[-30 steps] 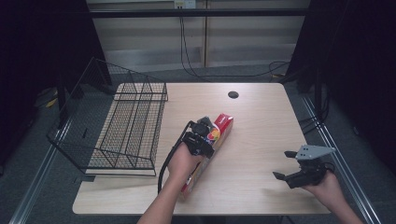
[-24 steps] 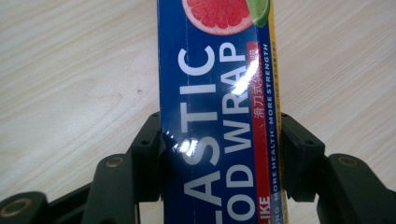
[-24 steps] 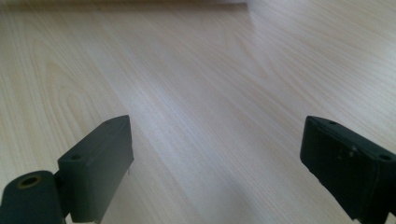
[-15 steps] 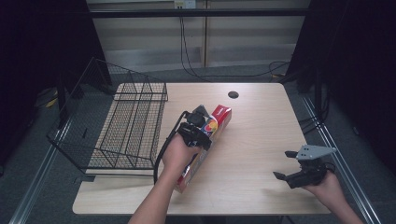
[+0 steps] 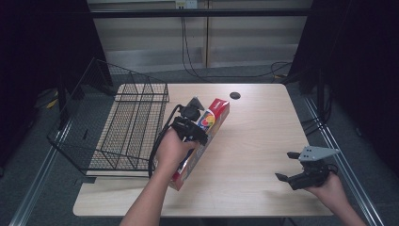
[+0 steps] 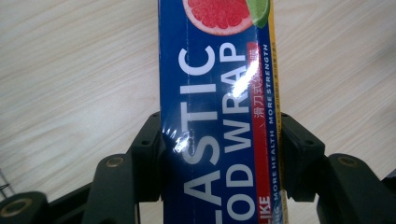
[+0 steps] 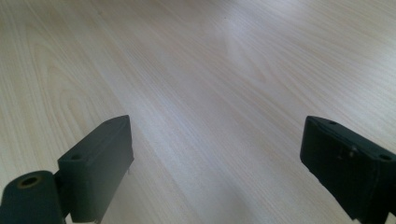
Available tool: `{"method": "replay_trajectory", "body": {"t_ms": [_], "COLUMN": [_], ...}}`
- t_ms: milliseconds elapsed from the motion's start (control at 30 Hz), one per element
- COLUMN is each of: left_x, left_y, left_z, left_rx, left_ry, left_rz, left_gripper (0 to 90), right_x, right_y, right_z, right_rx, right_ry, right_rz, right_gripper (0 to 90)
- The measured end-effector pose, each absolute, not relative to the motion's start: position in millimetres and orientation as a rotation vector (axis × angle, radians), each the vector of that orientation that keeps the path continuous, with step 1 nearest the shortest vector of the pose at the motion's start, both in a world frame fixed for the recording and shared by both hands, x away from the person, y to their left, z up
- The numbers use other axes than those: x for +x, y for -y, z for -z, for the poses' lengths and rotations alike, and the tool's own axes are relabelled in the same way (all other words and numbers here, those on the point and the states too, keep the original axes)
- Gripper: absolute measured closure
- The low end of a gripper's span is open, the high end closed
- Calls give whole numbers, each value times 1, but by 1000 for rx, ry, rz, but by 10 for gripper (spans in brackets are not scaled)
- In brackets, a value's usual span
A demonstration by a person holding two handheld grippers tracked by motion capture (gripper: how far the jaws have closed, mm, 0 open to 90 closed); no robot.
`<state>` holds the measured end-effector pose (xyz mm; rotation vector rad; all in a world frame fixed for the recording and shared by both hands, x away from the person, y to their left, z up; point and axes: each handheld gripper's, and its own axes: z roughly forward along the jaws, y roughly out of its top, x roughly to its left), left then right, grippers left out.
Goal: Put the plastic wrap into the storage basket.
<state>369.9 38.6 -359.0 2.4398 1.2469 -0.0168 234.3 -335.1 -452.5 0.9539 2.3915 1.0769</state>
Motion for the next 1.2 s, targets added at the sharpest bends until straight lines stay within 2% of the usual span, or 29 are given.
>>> {"method": "replay_trajectory", "body": {"t_ms": [1200], "left_x": [380], "left_y": [-83], "left_z": [307], "left_rx": [2376], "left_ry": [-1335], "left_rz": [-39], "left_gripper": [441], "right_x": [235], "right_y": [334], "right_z": [453], "right_rx": [941], "right_ry": [-2395], "right_rz": [-1086], "right_gripper": [93]}}
